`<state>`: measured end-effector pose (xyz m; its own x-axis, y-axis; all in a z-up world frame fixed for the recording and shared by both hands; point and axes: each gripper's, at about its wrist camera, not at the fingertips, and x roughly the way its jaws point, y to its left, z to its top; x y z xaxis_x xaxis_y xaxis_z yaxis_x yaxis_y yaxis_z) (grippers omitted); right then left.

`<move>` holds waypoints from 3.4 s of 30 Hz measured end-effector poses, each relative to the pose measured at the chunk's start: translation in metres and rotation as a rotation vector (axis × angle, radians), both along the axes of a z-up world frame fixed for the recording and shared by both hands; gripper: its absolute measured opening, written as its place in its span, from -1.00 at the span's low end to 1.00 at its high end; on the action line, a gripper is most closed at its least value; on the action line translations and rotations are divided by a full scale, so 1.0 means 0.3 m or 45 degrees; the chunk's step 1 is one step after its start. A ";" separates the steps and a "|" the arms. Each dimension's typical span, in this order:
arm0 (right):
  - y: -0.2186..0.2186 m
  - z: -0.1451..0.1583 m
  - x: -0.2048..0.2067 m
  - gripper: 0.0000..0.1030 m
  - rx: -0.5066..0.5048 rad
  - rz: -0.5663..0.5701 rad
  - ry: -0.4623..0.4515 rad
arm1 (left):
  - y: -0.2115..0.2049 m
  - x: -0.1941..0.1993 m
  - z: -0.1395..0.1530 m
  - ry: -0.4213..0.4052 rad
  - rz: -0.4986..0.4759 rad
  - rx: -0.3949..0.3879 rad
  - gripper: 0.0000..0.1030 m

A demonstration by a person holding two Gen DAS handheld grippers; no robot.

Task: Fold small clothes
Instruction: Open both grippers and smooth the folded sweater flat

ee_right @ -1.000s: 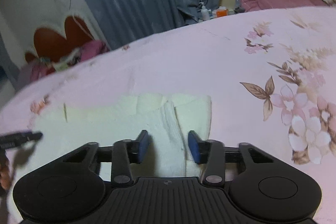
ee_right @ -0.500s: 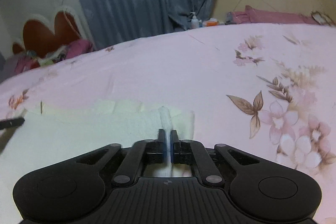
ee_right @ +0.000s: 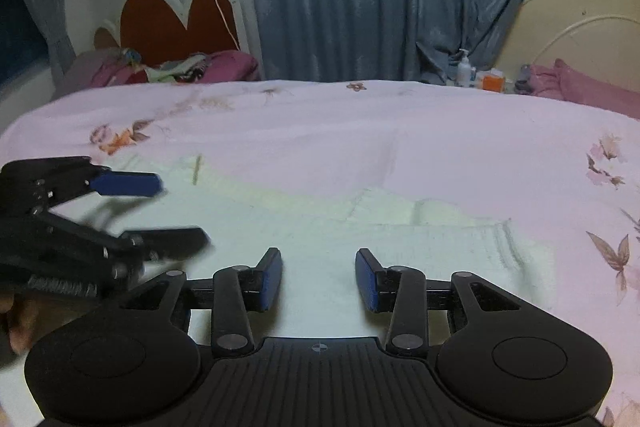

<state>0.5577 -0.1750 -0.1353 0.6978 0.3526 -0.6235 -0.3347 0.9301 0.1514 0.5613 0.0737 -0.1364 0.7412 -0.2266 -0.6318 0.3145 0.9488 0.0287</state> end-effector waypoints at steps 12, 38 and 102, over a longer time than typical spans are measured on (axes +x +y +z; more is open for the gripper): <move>-0.198 0.068 -0.065 0.01 -0.068 -0.293 -0.109 | 0.076 -0.073 0.093 -0.109 0.131 -0.101 0.70; -0.185 -0.011 -0.143 0.01 -0.188 -0.185 0.044 | 0.026 -0.214 0.026 0.050 0.157 0.030 0.78; -0.164 -0.015 -0.683 -0.25 -0.157 -0.112 0.076 | 0.042 -0.722 0.024 0.124 0.256 -0.070 0.71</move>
<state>0.3526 -0.2243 -0.1398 0.6829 0.2099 -0.6997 -0.2450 0.9682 0.0513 0.3448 0.0863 -0.1293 0.7110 -0.1163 -0.6935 0.1176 0.9920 -0.0457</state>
